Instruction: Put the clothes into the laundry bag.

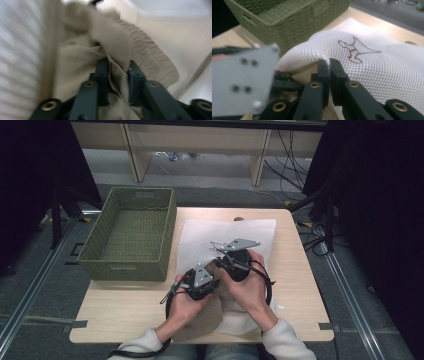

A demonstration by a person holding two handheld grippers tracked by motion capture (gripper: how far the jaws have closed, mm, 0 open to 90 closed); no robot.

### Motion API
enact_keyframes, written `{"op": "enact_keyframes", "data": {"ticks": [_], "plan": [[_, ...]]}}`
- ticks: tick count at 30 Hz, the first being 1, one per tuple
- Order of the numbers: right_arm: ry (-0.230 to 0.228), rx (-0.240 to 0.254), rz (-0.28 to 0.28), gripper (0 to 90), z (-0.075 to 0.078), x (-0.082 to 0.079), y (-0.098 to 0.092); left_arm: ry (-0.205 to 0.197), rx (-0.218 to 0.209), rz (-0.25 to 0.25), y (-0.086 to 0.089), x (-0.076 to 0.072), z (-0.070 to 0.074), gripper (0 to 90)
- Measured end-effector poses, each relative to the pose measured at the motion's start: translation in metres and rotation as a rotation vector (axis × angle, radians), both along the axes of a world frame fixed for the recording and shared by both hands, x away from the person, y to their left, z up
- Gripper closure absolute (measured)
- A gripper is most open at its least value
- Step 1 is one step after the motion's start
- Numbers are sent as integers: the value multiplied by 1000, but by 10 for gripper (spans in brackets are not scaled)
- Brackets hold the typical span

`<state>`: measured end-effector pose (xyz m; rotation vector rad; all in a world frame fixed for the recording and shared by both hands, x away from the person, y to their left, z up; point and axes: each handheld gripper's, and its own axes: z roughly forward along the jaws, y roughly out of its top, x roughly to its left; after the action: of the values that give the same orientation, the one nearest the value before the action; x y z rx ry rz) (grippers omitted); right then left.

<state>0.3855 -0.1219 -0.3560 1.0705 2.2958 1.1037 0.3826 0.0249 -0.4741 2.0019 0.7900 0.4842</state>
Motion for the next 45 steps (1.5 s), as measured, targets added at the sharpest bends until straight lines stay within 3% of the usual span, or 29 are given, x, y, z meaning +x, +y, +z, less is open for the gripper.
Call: {"op": "enact_keyframes", "data": {"ticks": [1,2,5,6,7,10,14,15,17,18,20,23,24,27,29,31,35,36,37,38,39,40,45], "plan": [[8,-15,9,885,-2,3,-2,-7,11,6,0,1,-3,685],[18,-12,0,885,-4,4,-2,-7,-9,4,0,1,-4,656],[26,-1,2,885,-5,5,-2,-6,14,-21,3,-2,0,546],[18,-8,1,885,-5,5,-2,-6,8,-34,5,-4,3,512],[15,-18,3,885,-4,5,-3,-17,35,-43,8,-6,7,476],[16,-18,1,885,-4,4,-3,-36,19,-36,16,-18,20,386],[30,-7,-12,885,-3,3,-2,-25,-14,-59,28,-37,36,316],[23,-18,0,884,-3,4,-3,-34,1,-72,31,-40,38,308],[7,-28,19,884,-3,6,-4,-7,-13,-88,37,-49,41,297],[27,-19,-2,885,-3,5,-3,13,-19,-96,37,-52,40,290],[35,-24,-6,885,-3,4,-4,24,21,-111,38,-54,35,268],[32,-25,-11,884,-3,4,-3,77,133,-136,35,-52,15,241],[21,-25,2,884,-4,5,-3,93,179,-155,34,-50,8,244],[40,-25,-16,884,-3,3,-3,110,252,-155,29,-45,-12,312],[44,-26,-14,884,-3,4,-4,100,274,-137,27,-43,-19,385],[52,-22,-20,884,-4,3,-3,115,287,-145,24,-42,-24,453],[57,-21,-23,884,-4,3,-2,107,293,-146,20,-38,-26,606],[20,-41,5,884,-5,5,-3,106,290,-143,20,-37,-26,646],[55,-22,-24,884,-5,3,-1,107,291,-144,20,-36,-26,682],[24,-42,8,884,-5,5,-2,107,291,-144,20,-36,-26,709],[23,-46,18,884,-5,5,-3,105,289,-142,20,-36,-26,739],[55,-27,-14,884,-5,2,-1,105,289,-142,20,-36,-26,763],[48,-35,-4,884,-6,3,0,114,258,-134,23,-35,-24,829]]}}
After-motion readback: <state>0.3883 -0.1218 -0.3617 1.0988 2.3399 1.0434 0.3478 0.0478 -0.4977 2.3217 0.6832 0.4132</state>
